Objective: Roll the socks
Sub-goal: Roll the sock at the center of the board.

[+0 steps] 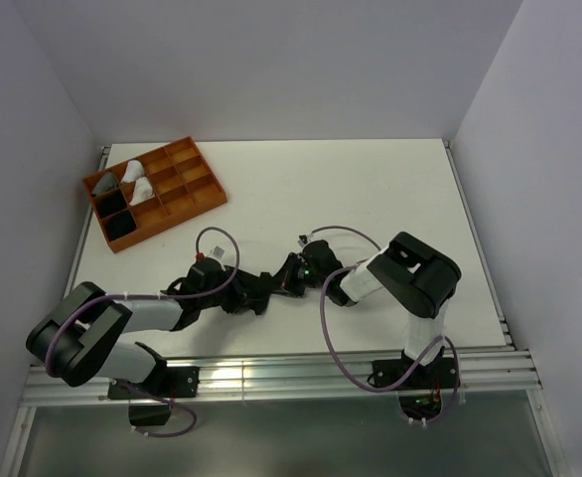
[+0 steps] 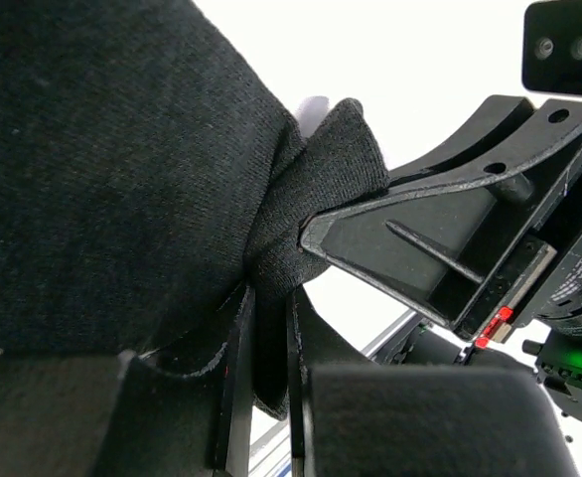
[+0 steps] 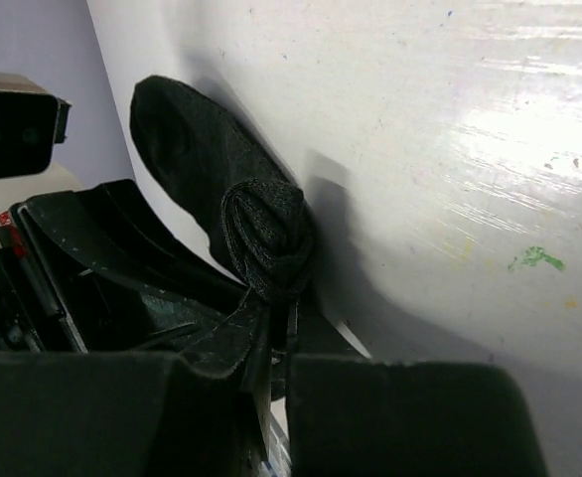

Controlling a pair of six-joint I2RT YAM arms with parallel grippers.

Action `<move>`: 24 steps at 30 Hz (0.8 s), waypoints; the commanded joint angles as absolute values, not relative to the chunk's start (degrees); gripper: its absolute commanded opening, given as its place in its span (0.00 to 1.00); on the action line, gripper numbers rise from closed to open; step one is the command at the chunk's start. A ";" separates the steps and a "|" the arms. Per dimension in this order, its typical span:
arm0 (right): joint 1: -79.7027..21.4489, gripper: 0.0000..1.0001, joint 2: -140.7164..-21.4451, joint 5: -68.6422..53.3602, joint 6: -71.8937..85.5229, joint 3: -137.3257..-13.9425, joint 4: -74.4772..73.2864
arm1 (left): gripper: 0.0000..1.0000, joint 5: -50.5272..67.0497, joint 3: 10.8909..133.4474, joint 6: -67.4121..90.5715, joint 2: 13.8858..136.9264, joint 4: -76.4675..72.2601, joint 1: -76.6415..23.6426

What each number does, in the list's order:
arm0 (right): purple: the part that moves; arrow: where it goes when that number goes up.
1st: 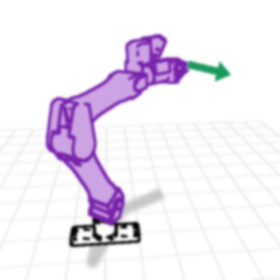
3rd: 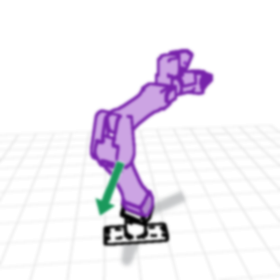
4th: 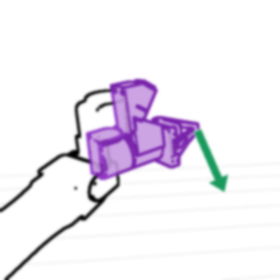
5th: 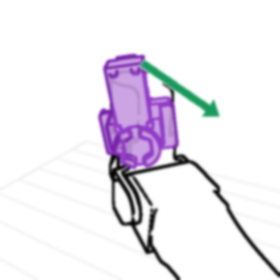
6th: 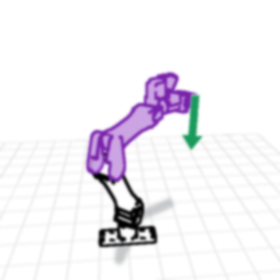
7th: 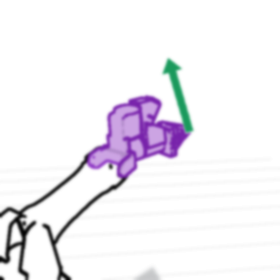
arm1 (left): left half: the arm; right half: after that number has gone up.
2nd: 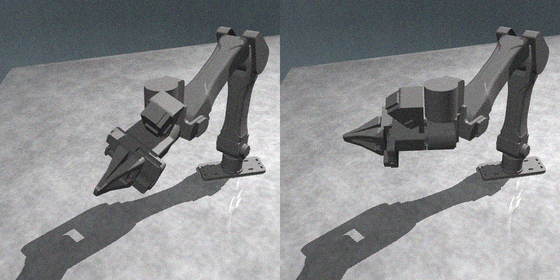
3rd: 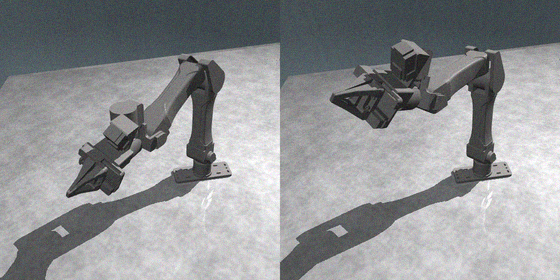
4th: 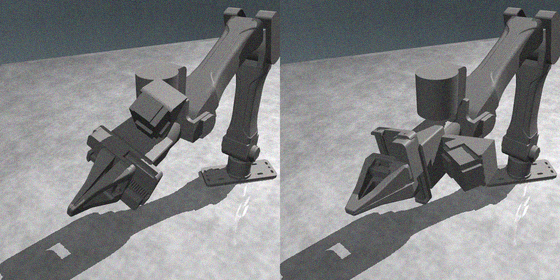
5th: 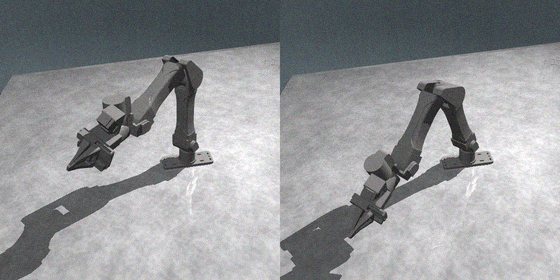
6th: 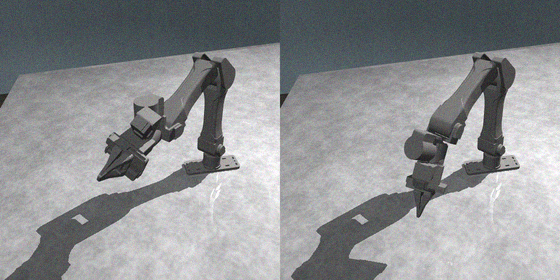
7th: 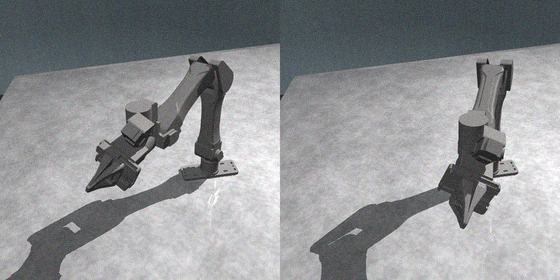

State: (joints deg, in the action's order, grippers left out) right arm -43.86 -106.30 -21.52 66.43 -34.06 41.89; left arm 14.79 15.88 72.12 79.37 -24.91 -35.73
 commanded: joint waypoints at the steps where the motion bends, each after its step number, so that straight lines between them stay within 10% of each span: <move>1: -43.86 0.00 -106.44 -19.95 65.13 -34.10 41.50 | 0.08 15.03 17.13 66.90 80.95 -17.67 -35.68; 10: -44.03 0.00 -101.34 -16.53 58.98 -40.60 20.16 | 0.51 2.74 22.93 58.02 68.67 -2.48 -38.48; 24: -44.82 0.00 -101.33 -14.06 55.55 -52.47 -0.97 | 0.54 -35.85 32.34 45.09 64.50 6.95 -64.41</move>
